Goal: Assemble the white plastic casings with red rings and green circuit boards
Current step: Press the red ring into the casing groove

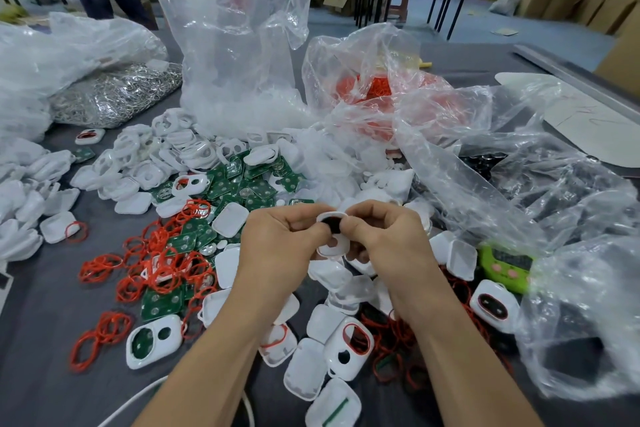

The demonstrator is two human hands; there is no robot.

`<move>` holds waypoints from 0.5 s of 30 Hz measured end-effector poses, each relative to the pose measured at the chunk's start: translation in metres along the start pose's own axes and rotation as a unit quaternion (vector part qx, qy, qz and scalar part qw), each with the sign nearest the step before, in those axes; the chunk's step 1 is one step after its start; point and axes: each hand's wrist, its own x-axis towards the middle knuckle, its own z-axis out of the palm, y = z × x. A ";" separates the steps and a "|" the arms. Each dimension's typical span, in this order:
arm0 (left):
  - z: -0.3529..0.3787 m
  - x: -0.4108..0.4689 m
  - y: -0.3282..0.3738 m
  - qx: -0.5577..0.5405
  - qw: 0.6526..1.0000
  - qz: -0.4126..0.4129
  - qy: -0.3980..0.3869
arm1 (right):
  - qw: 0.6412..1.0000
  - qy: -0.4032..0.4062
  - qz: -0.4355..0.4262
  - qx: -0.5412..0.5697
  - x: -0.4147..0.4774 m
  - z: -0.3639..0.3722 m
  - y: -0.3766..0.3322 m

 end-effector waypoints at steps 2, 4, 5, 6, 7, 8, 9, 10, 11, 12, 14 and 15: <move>-0.001 0.000 0.002 0.002 1.000 -0.007 -0.010 | 1.000 -0.006 -0.012 -0.018 0.001 -0.002 0.000; 0.001 -0.002 0.003 0.019 1.000 -0.002 -0.007 | 0.998 0.015 -0.029 -0.045 0.000 -0.002 0.001; 0.002 -0.003 0.003 0.036 0.999 0.008 0.000 | 0.997 0.030 -0.034 -0.058 0.000 -0.002 0.002; 0.003 -0.004 0.002 0.058 0.998 0.023 0.008 | 0.996 0.043 -0.037 -0.071 -0.001 0.000 0.003; 0.004 -0.004 0.001 0.080 0.996 0.038 0.016 | 0.995 0.053 -0.039 -0.080 -0.002 0.002 0.005; 0.005 -0.005 0.001 0.094 0.994 0.046 0.023 | 0.993 0.063 -0.040 -0.089 -0.002 0.004 0.006; 0.005 -0.005 0.001 0.095 0.994 0.046 0.028 | 0.992 0.073 -0.044 -0.097 -0.002 0.005 0.007; 0.005 -0.005 0.001 0.085 0.995 0.039 0.031 | 0.990 0.081 -0.048 -0.103 -0.001 0.006 0.007; 0.005 -0.004 0.002 0.071 0.996 0.030 0.032 | 0.989 0.087 -0.054 -0.107 -0.001 0.007 0.007; 0.005 -0.004 0.002 0.061 0.997 0.024 0.033 | 0.988 0.089 -0.059 -0.109 -0.002 0.007 0.007; 0.005 -0.004 0.002 0.056 0.998 0.021 0.037 | 0.987 0.089 -0.069 -0.116 -0.003 0.009 0.007; 0.005 -0.003 0.002 0.055 0.997 0.020 0.040 | 0.985 0.091 -0.075 -0.123 -0.004 0.010 0.008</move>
